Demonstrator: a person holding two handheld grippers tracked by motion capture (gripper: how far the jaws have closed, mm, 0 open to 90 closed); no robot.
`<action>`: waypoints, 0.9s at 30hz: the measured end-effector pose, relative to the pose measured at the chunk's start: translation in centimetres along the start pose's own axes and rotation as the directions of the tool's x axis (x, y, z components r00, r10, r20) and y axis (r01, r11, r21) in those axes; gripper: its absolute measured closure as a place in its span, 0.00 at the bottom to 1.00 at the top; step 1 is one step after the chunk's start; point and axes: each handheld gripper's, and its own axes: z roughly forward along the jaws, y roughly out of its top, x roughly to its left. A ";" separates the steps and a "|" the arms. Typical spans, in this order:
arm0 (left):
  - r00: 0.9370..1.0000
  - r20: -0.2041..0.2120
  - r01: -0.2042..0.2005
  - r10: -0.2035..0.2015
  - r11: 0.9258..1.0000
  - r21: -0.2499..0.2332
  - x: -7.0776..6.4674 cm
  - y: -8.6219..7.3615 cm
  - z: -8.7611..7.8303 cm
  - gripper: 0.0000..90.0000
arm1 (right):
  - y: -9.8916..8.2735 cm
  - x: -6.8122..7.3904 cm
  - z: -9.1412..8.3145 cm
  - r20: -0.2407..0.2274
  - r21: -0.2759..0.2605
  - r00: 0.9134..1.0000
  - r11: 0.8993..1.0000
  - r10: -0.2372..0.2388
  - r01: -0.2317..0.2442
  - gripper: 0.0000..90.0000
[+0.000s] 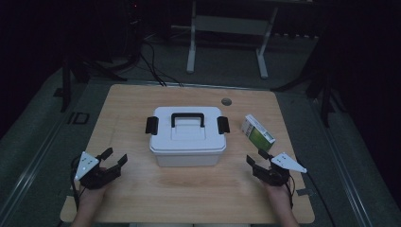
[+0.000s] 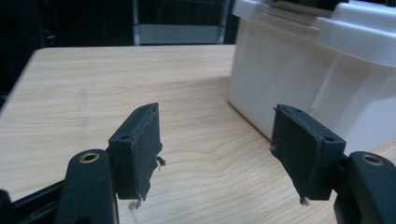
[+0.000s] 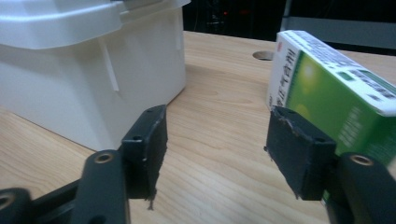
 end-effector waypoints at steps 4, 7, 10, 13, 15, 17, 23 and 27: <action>0.999 0.034 -0.026 0.025 0.999 0.020 -0.8 0.2 1.6 0.49 | 0.2 0.2 1.4 -0.016 0.023 1.000 1.000 -0.010 0.010 0.55; 0.997 0.051 -0.056 0.054 0.998 0.033 -1.5 0.5 2.6 0.54 | 0.4 0.5 2.3 -0.035 0.033 0.999 0.999 -0.018 0.019 0.62; 0.995 0.073 -0.075 0.071 0.996 0.045 -1.9 0.7 3.8 0.60 | 0.6 0.7 3.3 -0.050 0.041 0.999 0.999 -0.017 0.019 0.69; 0.993 0.086 -0.088 0.082 0.994 0.058 -2.2 0.8 4.9 0.67 | 0.8 0.9 4.3 -0.066 0.050 0.998 0.999 -0.015 0.018 0.77; 0.992 0.102 -0.085 0.078 0.994 0.065 -2.3 0.9 5.6 0.74 | 1.0 1.3 4.9 -0.074 0.057 0.997 0.998 -0.015 0.019 0.84; 0.991 0.105 -0.089 0.081 0.994 0.069 -2.4 1.0 6.2 0.77 | 1.1 1.6 5.4 -0.078 0.058 0.997 0.998 -0.019 0.024 0.92; 0.992 0.107 -0.078 0.069 0.993 0.091 -2.3 1.6 7.7 0.99 | 1.7 2.6 7.0 -0.099 0.061 0.994 0.997 -0.035 0.041 1.00; 0.989 0.128 -0.083 0.069 0.991 0.104 -2.5 1.9 8.6 0.99 | 2.2 3.2 7.9 -0.117 0.058 0.992 0.997 -0.045 0.052 1.00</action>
